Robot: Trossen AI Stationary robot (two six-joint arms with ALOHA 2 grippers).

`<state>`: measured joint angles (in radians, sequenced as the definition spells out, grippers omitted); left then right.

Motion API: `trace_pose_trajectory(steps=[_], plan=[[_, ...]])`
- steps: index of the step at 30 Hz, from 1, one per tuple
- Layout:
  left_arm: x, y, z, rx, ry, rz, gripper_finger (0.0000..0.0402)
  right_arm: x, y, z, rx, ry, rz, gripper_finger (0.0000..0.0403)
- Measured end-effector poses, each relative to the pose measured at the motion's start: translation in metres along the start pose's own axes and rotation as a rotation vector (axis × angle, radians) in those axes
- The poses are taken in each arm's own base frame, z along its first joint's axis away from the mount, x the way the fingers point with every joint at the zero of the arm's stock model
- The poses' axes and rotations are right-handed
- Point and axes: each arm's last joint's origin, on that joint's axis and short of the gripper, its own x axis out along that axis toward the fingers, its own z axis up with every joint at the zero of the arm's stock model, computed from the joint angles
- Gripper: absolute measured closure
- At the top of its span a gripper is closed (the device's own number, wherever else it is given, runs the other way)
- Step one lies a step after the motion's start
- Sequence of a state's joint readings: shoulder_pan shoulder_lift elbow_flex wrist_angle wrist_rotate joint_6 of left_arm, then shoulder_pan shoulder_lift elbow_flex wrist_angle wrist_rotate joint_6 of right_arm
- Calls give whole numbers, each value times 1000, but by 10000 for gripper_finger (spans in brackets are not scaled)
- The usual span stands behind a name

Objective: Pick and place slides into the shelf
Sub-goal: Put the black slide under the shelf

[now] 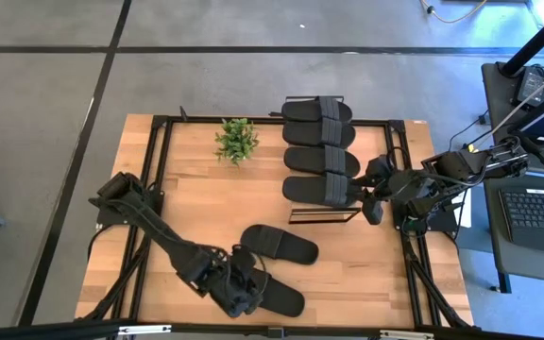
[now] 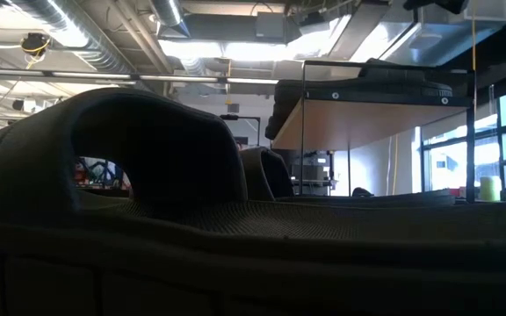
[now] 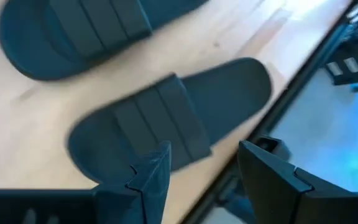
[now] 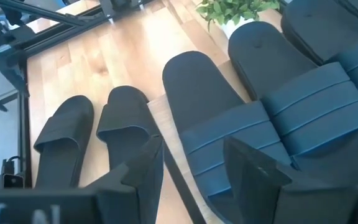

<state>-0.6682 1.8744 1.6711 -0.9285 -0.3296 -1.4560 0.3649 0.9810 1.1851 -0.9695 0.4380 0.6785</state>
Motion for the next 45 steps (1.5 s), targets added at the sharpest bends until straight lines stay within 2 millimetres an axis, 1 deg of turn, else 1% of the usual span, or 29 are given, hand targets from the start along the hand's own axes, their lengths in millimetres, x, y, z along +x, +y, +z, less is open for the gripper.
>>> trace_pose_trajectory(steps=[3, 7, 11, 14, 17, 19, 21, 25, 27, 30, 34, 38, 42, 45], plan=[[-6, -5, -11, -23, 1, -51, 224, 1, 1, 0, -2, 11, 10, 236], [-24, -11, -23, -37, 18, -145, 224, 2, 1, -1, -10, 21, 3, 236], [-33, -11, -35, 16, -85, -162, 224, 4, 2, -2, -16, 30, -2, 236], [-35, -12, -40, 2, -104, -173, 224, 5, 2, -2, -23, 36, -8, 236], [-29, -13, -45, -20, -85, -212, 224, 5, 1, -3, -31, 49, -20, 236], [-23, -16, -49, -48, -78, -270, 224, 6, 1, -4, -37, 57, -27, 236], [-15, -18, -52, -93, -77, -347, 224, 7, 1, -4, -41, 60, -30, 236], [6, -15, -61, -162, -94, -483, 224, 10, 3, -5, -69, 68, -36, 236], [17, -9, -64, -189, -111, -525, 224, 12, 4, -5, -74, 74, -40, 236], [31, 3, -67, -193, -116, -523, 224, 15, 6, -5, -81, 84, -48, 236], [40, 22, -70, -238, -101, -448, 224, 19, 8, -6, -96, 94, -56, 236], [49, 46, -73, -294, -88, -337, 224, 21, 8, -6, -111, 98, -58, 236], [58, 71, -71, -384, -92, -256, 224, 21, 8, -6, -107, 97, -58, 236], [64, 84, -66, -414, -99, -224, 224, 20, 8, -6, -105, 95, -57, 236]])
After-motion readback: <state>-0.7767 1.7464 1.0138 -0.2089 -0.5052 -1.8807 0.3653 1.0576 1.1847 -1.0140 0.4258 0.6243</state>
